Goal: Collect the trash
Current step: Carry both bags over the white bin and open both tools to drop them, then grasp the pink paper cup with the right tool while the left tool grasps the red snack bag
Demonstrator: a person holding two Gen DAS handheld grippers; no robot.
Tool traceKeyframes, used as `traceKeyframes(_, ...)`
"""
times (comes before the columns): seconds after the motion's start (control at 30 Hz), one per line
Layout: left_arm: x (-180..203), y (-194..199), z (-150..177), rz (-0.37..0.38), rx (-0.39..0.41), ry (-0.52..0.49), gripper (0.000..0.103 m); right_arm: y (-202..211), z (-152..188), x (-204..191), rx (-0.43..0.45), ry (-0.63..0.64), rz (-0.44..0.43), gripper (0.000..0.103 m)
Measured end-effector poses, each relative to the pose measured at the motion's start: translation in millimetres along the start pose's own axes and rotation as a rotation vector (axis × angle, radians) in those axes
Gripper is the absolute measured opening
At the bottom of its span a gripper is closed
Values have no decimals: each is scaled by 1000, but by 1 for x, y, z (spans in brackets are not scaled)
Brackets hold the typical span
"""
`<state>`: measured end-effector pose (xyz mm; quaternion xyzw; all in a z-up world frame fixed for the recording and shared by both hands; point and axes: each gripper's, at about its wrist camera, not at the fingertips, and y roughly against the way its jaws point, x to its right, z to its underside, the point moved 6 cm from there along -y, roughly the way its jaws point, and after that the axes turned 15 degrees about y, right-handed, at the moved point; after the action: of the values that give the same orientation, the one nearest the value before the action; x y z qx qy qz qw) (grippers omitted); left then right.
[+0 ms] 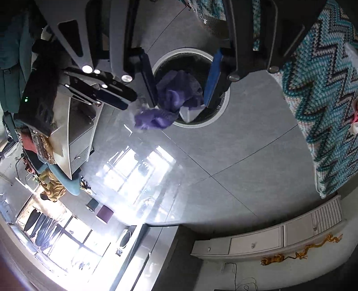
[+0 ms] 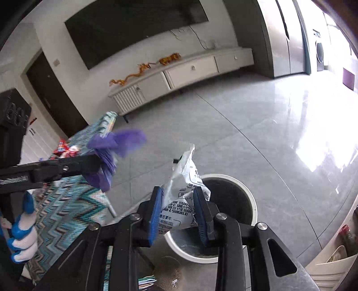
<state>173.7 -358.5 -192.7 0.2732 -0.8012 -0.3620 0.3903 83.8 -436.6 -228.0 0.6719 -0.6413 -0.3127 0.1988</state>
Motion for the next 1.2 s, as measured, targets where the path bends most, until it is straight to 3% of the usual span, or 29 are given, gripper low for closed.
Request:
traceKeyframes(0.07,1,-11,-3,10,-13,4,55,-13,6,11,-23,-18,20,56)
traceKeyframes(0.2,-3,-19,-5,17,-16,22,56,-25,17,25,-55,-58,29,58)
traceKeyframes(0.4,-19,11,-11,-26,119,27,56,0,12,15,-9,-71,-12,58)
traceKeyframes(0.5,-15,42,-9,-45,213,2,56,21,7,5,26,-56,-18,58)
traceKeyframes(0.9,-9,173,12,-137,381,-35,56,144,-47,-73,226,90,-46,56)
traceKeyframes(1.2,-78,311,25,-243,572,71,56,215,-96,-191,324,299,-109,56)
